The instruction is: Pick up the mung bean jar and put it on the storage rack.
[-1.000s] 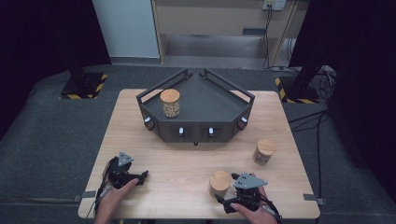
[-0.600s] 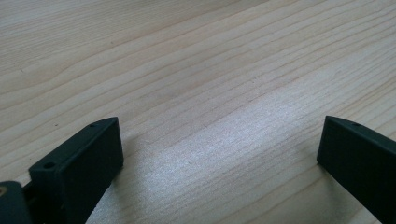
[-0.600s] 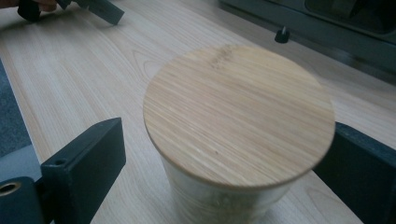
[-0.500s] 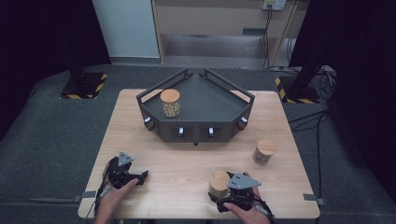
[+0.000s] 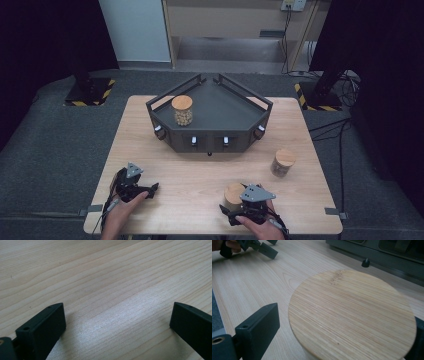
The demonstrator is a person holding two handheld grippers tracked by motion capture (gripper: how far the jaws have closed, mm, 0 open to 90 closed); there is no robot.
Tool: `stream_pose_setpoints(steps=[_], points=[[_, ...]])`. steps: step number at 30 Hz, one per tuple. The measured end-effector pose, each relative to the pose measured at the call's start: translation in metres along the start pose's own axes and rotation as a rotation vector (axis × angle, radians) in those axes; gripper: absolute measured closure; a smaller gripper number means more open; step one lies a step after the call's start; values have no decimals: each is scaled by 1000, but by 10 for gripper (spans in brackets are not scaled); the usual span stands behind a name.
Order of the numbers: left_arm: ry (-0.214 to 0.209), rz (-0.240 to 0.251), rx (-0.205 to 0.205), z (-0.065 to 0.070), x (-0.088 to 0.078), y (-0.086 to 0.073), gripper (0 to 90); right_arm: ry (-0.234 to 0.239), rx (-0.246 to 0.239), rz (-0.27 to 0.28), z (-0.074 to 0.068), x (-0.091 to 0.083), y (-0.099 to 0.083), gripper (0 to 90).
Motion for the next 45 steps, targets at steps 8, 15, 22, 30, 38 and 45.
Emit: stream_pose_setpoints(steps=[8, 15, 22, 30, 38, 45], points=[[0, 0, 0, 0, 0, 0, 0, 0, 12, 14, 0, 5, -2, 47], [0, 0, 0, 0, 0, 0, 0, -10, 9, 25, -2, 5, -3, 83], [0, 0, 0, 0, 0, 0, 0, -36, 7, 38, -4, 5, -6, 126], [0, 0, 0, 0, 0, 0, 0, -65, 11, 64, -5, 2, -8, 178], [0, 0, 0, 0, 0, 0, 0, -76, 3, 76, -8, 1, -9, 211], [0, 0, 0, 0, 0, 0, 0, -88, 3, 83, -11, 1, -12, 232]])
Point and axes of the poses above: each handheld gripper's, and its own axes: x roughly forward along the jaws, y roughly out of its top, z roughly to its right, the point moved 3 cm from there along x, roughly forward along the jaws, and after that the axes turned 4 degrees about -y, right-handed, at the moved point
